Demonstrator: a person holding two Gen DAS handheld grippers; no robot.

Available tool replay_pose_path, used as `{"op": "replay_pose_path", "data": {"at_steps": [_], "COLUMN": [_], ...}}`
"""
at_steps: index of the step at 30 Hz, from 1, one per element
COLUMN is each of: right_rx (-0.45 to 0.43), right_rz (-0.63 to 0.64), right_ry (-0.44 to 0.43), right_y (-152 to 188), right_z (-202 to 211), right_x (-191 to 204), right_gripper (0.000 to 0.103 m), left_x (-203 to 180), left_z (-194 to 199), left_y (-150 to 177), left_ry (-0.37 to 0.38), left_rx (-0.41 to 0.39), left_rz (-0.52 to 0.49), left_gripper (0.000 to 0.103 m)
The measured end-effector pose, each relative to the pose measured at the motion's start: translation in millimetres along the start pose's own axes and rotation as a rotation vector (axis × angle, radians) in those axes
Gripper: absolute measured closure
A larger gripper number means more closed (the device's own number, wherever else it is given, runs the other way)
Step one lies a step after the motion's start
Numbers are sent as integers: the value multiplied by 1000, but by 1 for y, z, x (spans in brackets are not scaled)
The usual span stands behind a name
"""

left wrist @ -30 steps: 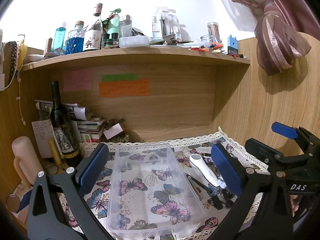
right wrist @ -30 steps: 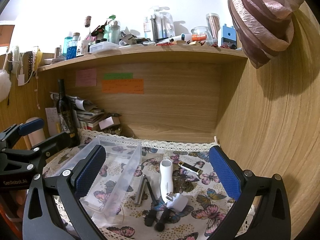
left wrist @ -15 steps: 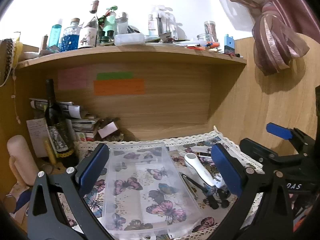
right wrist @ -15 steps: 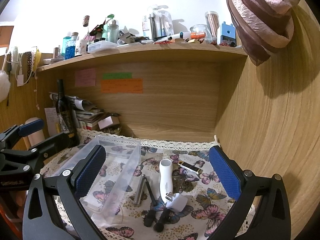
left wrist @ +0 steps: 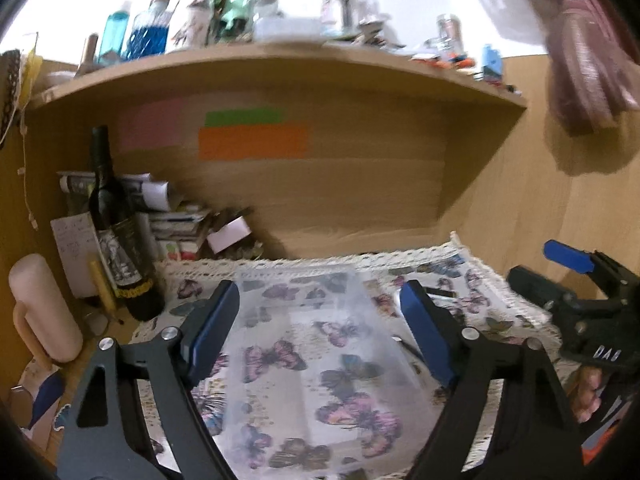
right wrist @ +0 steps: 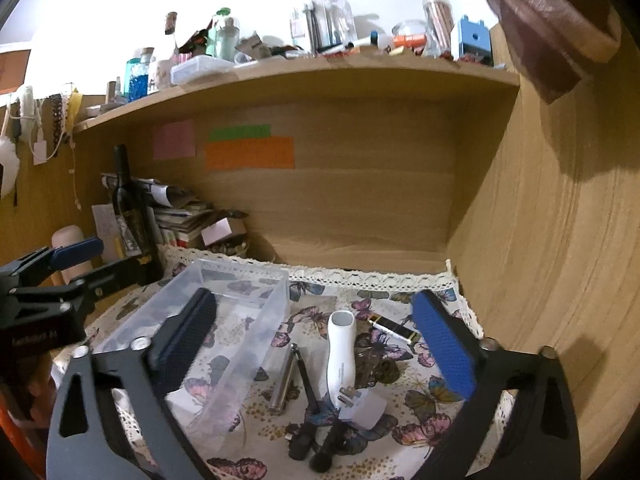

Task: Organize rigid objects
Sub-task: 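Grasp the clear box's divider wall with the left tool while the right tool reaches the white device, then close the right tool on the white handheld device and lift it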

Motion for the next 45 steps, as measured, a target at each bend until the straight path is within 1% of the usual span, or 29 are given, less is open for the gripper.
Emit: {"op": "replay_pose_path", "data": {"at_steps": [1, 4, 5, 7, 8, 10, 14, 17, 18, 20, 24, 26, 31, 32, 37, 40, 41, 43, 45], "right_rx": [9, 42, 49, 71, 84, 106, 170, 215, 230, 254, 317, 359, 447, 465, 552, 637, 656, 702, 730], "right_rz": [2, 3, 3, 4, 4, -3, -29, -45, -47, -55, -82, -89, -64, -56, -18, -11, -12, -21, -28], "right_ry": [0, 3, 5, 12, 16, 19, 2, 7, 17, 28, 31, 15, -21, -28, -45, -60, -67, -70, -81], "right_y": [1, 2, 3, 4, 5, 7, 14, 22, 25, 30, 42, 49, 65, 68, 80, 94, 98, 108, 114], "right_z": [-3, -15, -16, -23, -28, -35, -54, -66, -71, -77, -93, -104, -128, -133, -157, -171, -174, -181, -186], "right_x": [-2, -11, -15, -22, -27, -34, -45, -52, -55, -61, -70, -68, -53, -50, -37, -33, -33, -31, -29], "right_gripper": [16, 21, 25, 29, 30, 32, 44, 49, 50, 54, 56, 56, 56, 56, 59, 65, 71, 72, 72], "left_x": [6, 26, 33, 47, 53, 64, 78, 86, 89, 91, 91, 88, 81, 79, 78, 78, 78, 78, 79], "left_z": [-4, -17, -22, -34, -41, -54, -74, -87, -90, -93, -98, -100, -108, -108, -107, -107, -108, -107, -108], "left_y": [0, 2, 2, 6, 9, 16, 32, 43, 46, 53, 63, 67, 79, 80, 80, 81, 80, 80, 79], "left_ry": [-11, -33, -39, -55, -62, -71, -72, -66, -71, -74, -35, -10, 56, 62, 63, 68, 69, 67, 65], "left_rx": [11, 59, 76, 126, 156, 213, 303, 368, 380, 398, 435, 456, 517, 517, 499, 501, 502, 497, 492], "left_rz": [-1, 9, 15, 20, 19, 21, 32, 33, 30, 22, 18, 16, 25, 27, 36, 45, 47, 39, 29], "left_gripper": [26, 30, 34, 41, 46, 53, 60, 68, 69, 70, 73, 79, 87, 90, 91, 91, 91, 91, 91]}}
Point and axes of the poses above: each gripper's, at about its wrist camera, not at the fingertips, and z roughly against the way its jaws point, x to its left, y to its underside, the point moved 9 cm from there along -z, roughly the way its jaws point, and after that the axes turned 4 degrees about z, right-handed, at the moved point
